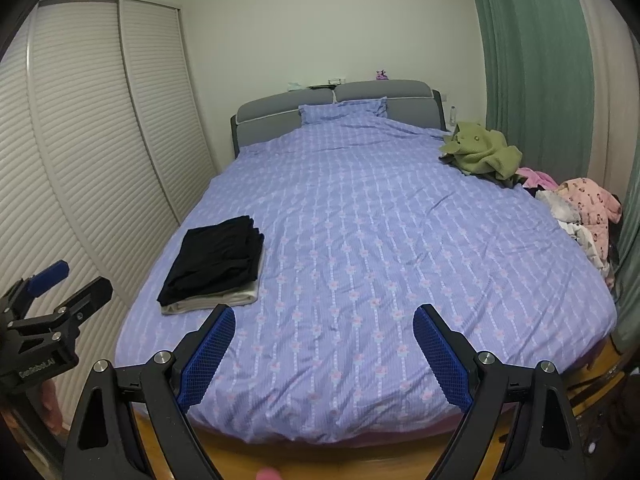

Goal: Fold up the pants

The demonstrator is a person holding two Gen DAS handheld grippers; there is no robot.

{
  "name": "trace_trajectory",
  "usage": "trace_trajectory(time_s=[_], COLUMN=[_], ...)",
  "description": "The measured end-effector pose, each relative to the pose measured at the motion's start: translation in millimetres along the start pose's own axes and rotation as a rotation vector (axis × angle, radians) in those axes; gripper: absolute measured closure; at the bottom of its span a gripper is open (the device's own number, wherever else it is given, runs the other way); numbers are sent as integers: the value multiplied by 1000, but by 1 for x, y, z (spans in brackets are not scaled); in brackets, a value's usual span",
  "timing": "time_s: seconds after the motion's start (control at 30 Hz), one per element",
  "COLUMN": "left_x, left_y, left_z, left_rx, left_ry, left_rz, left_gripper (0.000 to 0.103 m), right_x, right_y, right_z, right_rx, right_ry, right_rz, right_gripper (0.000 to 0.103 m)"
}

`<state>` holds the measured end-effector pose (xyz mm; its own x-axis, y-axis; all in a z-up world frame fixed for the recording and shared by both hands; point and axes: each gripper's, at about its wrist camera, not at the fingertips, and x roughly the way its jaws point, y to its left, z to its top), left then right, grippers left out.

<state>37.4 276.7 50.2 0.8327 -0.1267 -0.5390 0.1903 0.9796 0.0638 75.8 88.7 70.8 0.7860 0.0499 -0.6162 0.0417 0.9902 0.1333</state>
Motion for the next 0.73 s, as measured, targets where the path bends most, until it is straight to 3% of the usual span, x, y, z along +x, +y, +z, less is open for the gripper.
trace_trajectory(time_s=[0.73], left_x=[6], left_y=[-12], left_z=[3], left_rx=[18], left_ry=[6], left_rz=[20], left_gripper=[0], right_x=[-1], right_y=[-14], right_z=[0], right_rx=[8], right_ry=[10], right_rz=[-11], right_gripper=[11])
